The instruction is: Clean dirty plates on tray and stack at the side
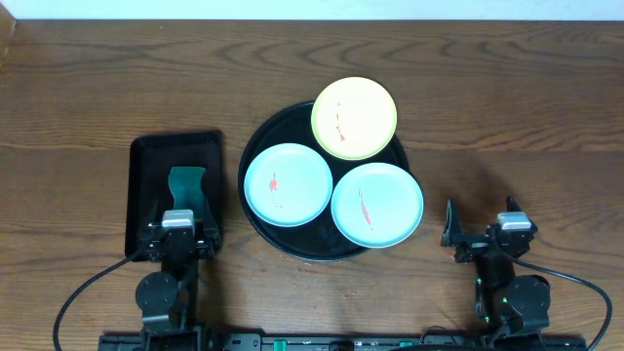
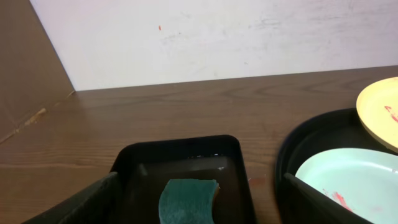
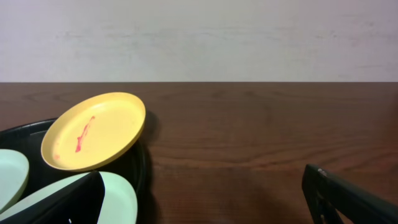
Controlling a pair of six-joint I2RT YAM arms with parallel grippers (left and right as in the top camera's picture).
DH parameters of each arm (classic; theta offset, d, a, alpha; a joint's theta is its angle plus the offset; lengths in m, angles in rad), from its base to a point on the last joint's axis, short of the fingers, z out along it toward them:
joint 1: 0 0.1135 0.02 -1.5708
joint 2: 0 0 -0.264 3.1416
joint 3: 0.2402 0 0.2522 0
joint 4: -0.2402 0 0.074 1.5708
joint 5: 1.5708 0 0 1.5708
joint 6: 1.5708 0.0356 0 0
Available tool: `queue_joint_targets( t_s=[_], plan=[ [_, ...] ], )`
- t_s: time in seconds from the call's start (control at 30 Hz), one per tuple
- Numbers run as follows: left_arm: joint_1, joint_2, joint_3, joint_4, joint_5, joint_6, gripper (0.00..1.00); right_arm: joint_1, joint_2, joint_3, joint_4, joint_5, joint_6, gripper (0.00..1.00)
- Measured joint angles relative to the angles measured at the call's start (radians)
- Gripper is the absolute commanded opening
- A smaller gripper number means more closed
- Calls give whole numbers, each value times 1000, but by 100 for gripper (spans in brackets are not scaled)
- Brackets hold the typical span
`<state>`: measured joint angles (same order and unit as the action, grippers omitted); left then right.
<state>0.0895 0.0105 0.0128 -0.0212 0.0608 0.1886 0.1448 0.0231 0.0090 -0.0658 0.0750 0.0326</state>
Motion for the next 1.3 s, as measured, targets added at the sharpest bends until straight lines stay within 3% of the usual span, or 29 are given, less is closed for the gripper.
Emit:
queue_joint_targets(
  t_s=[1.3],
  plan=[
    [0, 0, 0, 0, 0, 0, 80, 0, 0, 0, 4, 23, 0, 99]
  ],
)
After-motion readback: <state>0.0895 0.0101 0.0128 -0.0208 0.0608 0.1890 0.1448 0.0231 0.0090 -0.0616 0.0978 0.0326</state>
